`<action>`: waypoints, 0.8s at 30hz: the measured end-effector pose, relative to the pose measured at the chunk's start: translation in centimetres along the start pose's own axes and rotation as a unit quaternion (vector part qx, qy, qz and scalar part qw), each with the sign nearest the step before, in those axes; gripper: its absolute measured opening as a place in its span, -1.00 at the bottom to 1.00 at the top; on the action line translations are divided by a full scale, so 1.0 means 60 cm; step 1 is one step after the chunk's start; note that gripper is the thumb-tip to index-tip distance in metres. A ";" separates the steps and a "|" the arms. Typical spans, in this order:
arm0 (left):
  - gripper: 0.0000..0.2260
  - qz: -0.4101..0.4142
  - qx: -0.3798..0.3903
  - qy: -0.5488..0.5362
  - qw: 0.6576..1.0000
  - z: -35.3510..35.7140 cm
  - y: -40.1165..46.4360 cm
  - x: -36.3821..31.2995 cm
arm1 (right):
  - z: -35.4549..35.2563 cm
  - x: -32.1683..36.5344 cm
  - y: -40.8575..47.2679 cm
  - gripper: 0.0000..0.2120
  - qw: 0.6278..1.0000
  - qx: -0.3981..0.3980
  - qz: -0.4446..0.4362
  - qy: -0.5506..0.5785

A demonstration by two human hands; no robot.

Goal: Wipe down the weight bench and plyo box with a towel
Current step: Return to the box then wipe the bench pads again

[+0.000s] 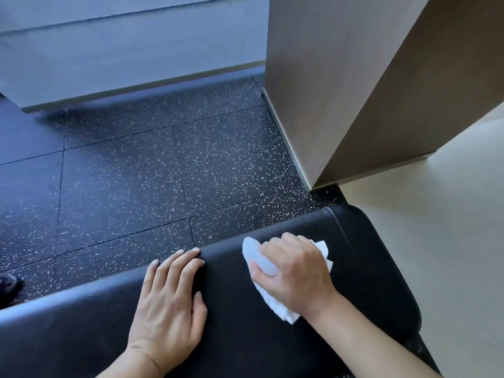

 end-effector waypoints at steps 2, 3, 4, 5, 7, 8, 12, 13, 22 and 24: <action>-0.53 -0.006 -0.001 0.004 1.000 -0.005 0.004 0.000 | -0.033 -0.062 -0.010 -0.72 0.999 -0.016 0.026 -0.030; -0.54 -0.006 -0.002 0.004 1.000 -0.005 0.002 -0.001 | -0.052 -0.099 -0.011 -0.70 0.996 -0.031 0.060 -0.050; -0.54 -0.005 -0.003 0.004 1.000 -0.004 0.000 -0.002 | -0.071 -0.131 -0.011 -0.69 0.992 -0.050 0.098 -0.069; -0.54 -0.004 -0.004 0.002 1.000 -0.003 -0.003 -0.003 | -0.086 -0.151 -0.013 -0.67 0.985 -0.068 0.133 -0.086; -0.54 -0.006 -0.005 -0.003 1.000 -0.001 -0.005 -0.003 | -0.093 -0.163 -0.019 -0.68 0.974 -0.079 0.178 -0.114; -0.54 -0.008 -0.006 -0.005 1.000 -0.001 -0.006 -0.003 | -0.088 -0.160 -0.022 -0.69 0.970 -0.076 0.197 -0.122; -0.55 -0.015 -0.013 -0.009 1.000 -0.006 -0.005 0.000 | -0.067 -0.113 -0.041 -0.71 0.955 -0.081 0.265 -0.105; -0.55 -0.015 -0.014 -0.009 1.000 -0.007 -0.005 -0.001 | -0.061 -0.084 -0.045 -0.72 0.960 -0.076 0.252 -0.095; -0.56 -0.018 -0.016 -0.017 1.000 -0.012 -0.008 -0.007 | -0.061 0.020 -0.135 -0.70 0.996 0.044 0.018 -0.074; -0.56 -0.017 -0.018 -0.018 1.000 -0.012 -0.007 -0.006 | -0.100 -0.072 -0.131 -0.71 0.984 0.004 0.115 -0.136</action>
Point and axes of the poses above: each hand's wrist, its own y-axis towards the middle knuckle, its own z-axis out of the palm, x = y × z, the point moved 9 cm from there along y, towards the middle knuckle, and after that the axes turned 2 degrees about -y, right-handed, at the moved point
